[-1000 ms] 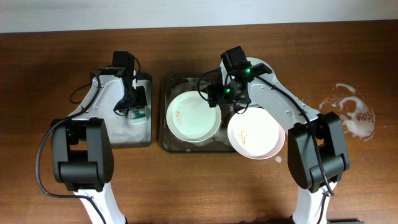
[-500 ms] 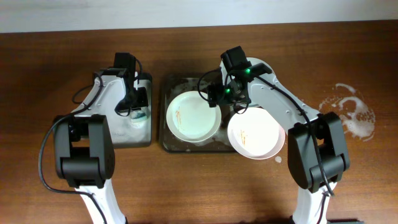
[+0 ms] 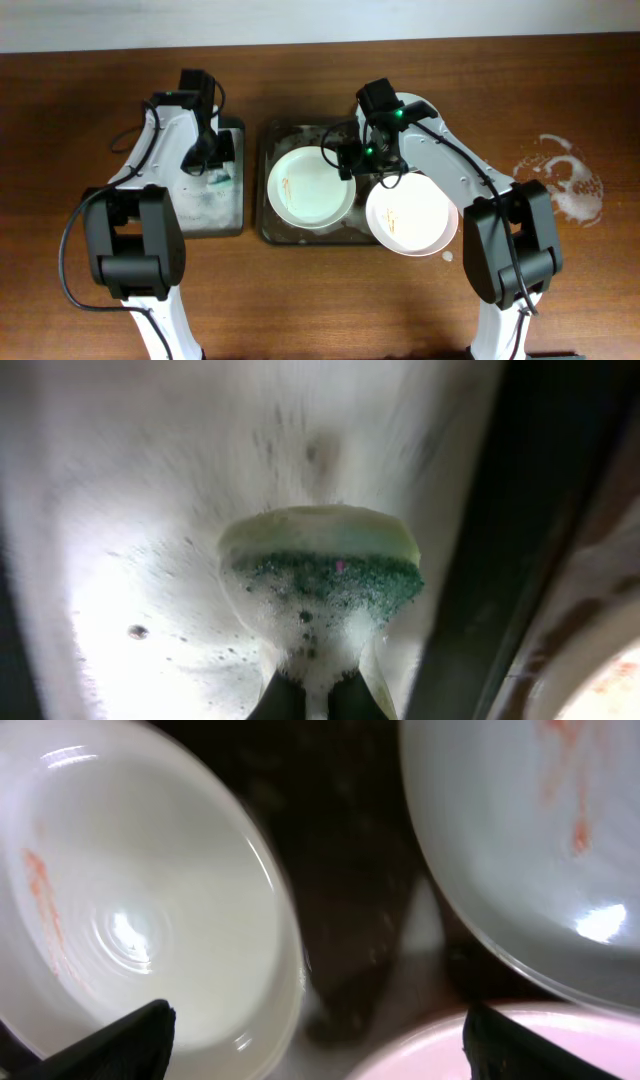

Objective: Clean dirty plates on tray and stack at the side
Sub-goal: 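Dip and lift the sponge out of the soapy black tray, then move the sponge over the white bowl held by right gripper, then scrub inside the white bowl with the sponge in left gripper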

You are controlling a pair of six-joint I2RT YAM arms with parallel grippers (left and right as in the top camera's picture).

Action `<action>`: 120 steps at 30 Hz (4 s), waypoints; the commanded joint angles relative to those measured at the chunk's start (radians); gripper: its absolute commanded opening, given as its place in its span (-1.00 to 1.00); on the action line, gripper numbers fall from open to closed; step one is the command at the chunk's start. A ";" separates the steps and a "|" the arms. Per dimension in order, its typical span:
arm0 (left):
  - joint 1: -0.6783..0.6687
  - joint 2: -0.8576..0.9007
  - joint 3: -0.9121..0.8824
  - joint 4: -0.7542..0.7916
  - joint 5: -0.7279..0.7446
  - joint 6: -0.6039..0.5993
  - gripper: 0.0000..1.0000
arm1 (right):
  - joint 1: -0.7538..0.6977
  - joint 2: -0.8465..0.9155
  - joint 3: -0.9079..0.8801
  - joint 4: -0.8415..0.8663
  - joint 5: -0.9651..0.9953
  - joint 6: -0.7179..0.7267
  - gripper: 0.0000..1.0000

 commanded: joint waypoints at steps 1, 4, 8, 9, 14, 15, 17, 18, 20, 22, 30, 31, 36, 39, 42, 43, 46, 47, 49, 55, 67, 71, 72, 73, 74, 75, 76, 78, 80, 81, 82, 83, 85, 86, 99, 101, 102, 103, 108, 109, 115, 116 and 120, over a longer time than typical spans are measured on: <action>-0.002 -0.060 0.063 -0.042 0.015 0.006 -0.99 | -0.047 -0.047 0.063 -0.051 -0.004 -0.016 0.86; -0.002 -0.078 0.063 -0.058 0.015 0.006 -0.99 | -0.056 -0.040 0.055 -0.056 -0.026 -0.016 0.85; -0.002 -0.079 0.063 -0.068 0.015 0.013 -0.98 | -0.034 -0.029 0.034 -0.013 -0.079 -0.065 0.62; -0.002 -0.079 0.063 -0.068 0.019 0.022 -0.99 | -0.025 -0.029 0.023 0.008 -0.076 -0.066 0.46; -0.002 -0.079 0.063 -0.068 0.041 0.035 -0.99 | -0.002 -0.026 -0.034 0.077 -0.073 -0.068 -0.04; -0.002 -0.079 0.063 -0.068 0.042 0.035 -0.99 | -0.002 -0.023 -0.041 0.085 -0.074 -0.068 -0.09; -0.002 -0.079 0.063 -0.067 0.050 0.036 -0.99 | -0.002 -0.015 -0.051 0.098 -0.074 -0.054 -0.17; -0.002 -0.079 0.063 -0.066 0.057 0.036 -0.98 | -0.002 -0.011 -0.058 0.108 -0.074 -0.049 -0.23; -0.002 -0.081 0.063 -0.060 0.071 0.036 -0.98 | -0.002 0.003 -0.078 0.134 -0.083 -0.026 -0.30; -0.002 -0.085 0.063 -0.053 0.090 0.036 -0.99 | -0.002 0.018 -0.085 0.145 -0.101 -0.026 -0.35; -0.002 -0.117 0.063 -0.031 0.123 0.036 -0.99 | -0.002 0.074 -0.085 0.161 -0.121 0.024 -0.57; -0.002 -0.121 0.063 -0.031 0.123 0.036 -0.99 | -0.002 0.081 -0.085 0.166 -0.127 0.033 -0.59; -0.002 -0.122 0.063 -0.035 0.123 0.036 -0.98 | -0.002 0.105 -0.085 0.169 -0.164 0.066 -0.92; -0.004 -0.122 0.063 -0.040 0.122 0.054 -0.98 | -0.002 0.105 -0.085 0.170 -0.167 0.079 -0.92; -0.013 -0.122 0.063 -0.047 0.119 0.066 -0.98 | -0.003 0.105 -0.085 0.171 -0.167 0.079 -0.92; -0.016 -0.122 0.063 -0.047 0.119 0.066 -0.98 | -0.003 0.105 -0.085 0.174 -0.167 0.079 -0.92; -0.024 -0.122 0.063 -0.045 0.119 0.065 -0.99 | -0.004 0.105 -0.085 0.178 -0.167 0.079 -0.92; -0.028 -0.122 0.063 -0.045 0.119 0.065 -0.98 | -0.004 0.105 -0.085 0.179 -0.167 0.079 -0.92; -0.045 -0.122 0.063 -0.045 0.137 0.064 -0.99 | -0.005 0.105 -0.085 0.183 -0.180 0.079 -0.92; -0.133 -0.121 0.053 0.003 0.161 0.055 -0.98 | -0.005 0.105 -0.085 0.200 -0.217 0.079 -0.92; -0.310 -0.120 -0.154 0.232 0.129 -0.064 -0.99 | -0.017 0.105 -0.085 0.203 -0.220 0.079 -0.92; -0.354 -0.120 -0.194 0.239 0.021 -0.087 -0.99 | -0.032 0.105 -0.085 0.203 -0.232 0.079 -0.92; -0.362 -0.120 -0.204 0.238 -0.003 -0.100 -0.98 | -0.035 0.105 -0.085 0.203 -0.232 0.079 -0.92; -0.370 -0.120 -0.217 0.234 -0.031 -0.126 -0.99 | -0.037 0.105 -0.085 0.201 -0.232 0.079 -0.92; -0.374 -0.120 -0.230 0.231 -0.049 -0.150 -0.99 | -0.038 0.105 -0.085 0.200 -0.231 0.079 -0.92; -0.378 -0.120 -0.248 0.231 -0.065 -0.173 -0.99 | -0.038 0.105 -0.085 0.199 -0.231 0.079 -0.92; -0.380 -0.120 -0.264 0.232 -0.074 -0.196 -0.99 | -0.038 0.105 -0.085 0.199 -0.231 0.079 -0.92; -0.379 -0.120 -0.291 0.239 -0.074 -0.228 -0.98 | -0.038 0.105 -0.085 0.199 -0.231 0.079 -0.92; -0.379 -0.120 -0.330 0.284 -0.084 -0.232 -0.99 | -0.038 0.105 -0.085 0.199 -0.232 0.079 -0.92; -0.379 -0.120 -0.342 0.308 -0.093 -0.232 -0.99 | -0.038 0.105 -0.085 0.199 -0.234 0.079 -0.91; -0.379 -0.120 -0.352 0.329 -0.100 -0.232 -0.99 | -0.038 0.105 -0.085 0.199 -0.235 0.079 -0.92; -0.379 -0.120 -0.364 0.357 -0.105 -0.232 -0.99 | -0.037 0.105 -0.085 0.198 -0.235 0.079 -0.92; -0.379 -0.120 -0.385 0.424 -0.121 -0.232 -0.98 | -0.037 0.105 -0.085 0.195 -0.235 0.079 -0.92; -0.379 -0.120 -0.389 0.448 -0.131 -0.231 -0.98 | -0.037 0.105 -0.085 0.193 -0.235 0.078 -0.92; -0.380 -0.120 -0.389 0.702 -0.115 -0.091 -0.99 | -0.036 0.105 -0.085 0.192 -0.234 0.078 -0.92; -0.379 -0.120 -0.389 0.690 -0.023 0.017 -0.99 | -0.036 0.105 -0.085 0.192 -0.234 0.078 -0.92; -0.379 -0.120 -0.389 0.672 -0.002 0.045 -0.98 | -0.036 0.105 -0.085 0.192 -0.234 0.078 -0.92; -0.379 -0.120 -0.389 0.656 0.018 0.063 -0.98 | -0.036 0.105 -0.085 0.192 -0.235 0.078 -0.92; -0.379 -0.120 -0.389 0.564 0.215 0.195 -0.98 | -0.036 0.105 -0.085 0.192 -0.235 0.078 -0.92; -0.379 -0.120 -0.389 0.540 0.246 0.213 -0.98 | -0.036 0.105 -0.085 0.192 -0.235 0.078 -0.92; -0.377 -0.121 -0.383 0.494 0.327 0.267 -0.98 | -0.036 0.105 -0.085 0.192 -0.235 0.078 -0.92; -0.374 -0.121 -0.383 0.512 0.304 0.266 -0.99 | -0.036 0.105 -0.085 0.192 -0.235 0.078 -0.92; -0.364 -0.120 -0.383 0.603 0.130 0.216 -0.98 | -0.036 0.105 -0.085 0.192 -0.235 0.078 -0.92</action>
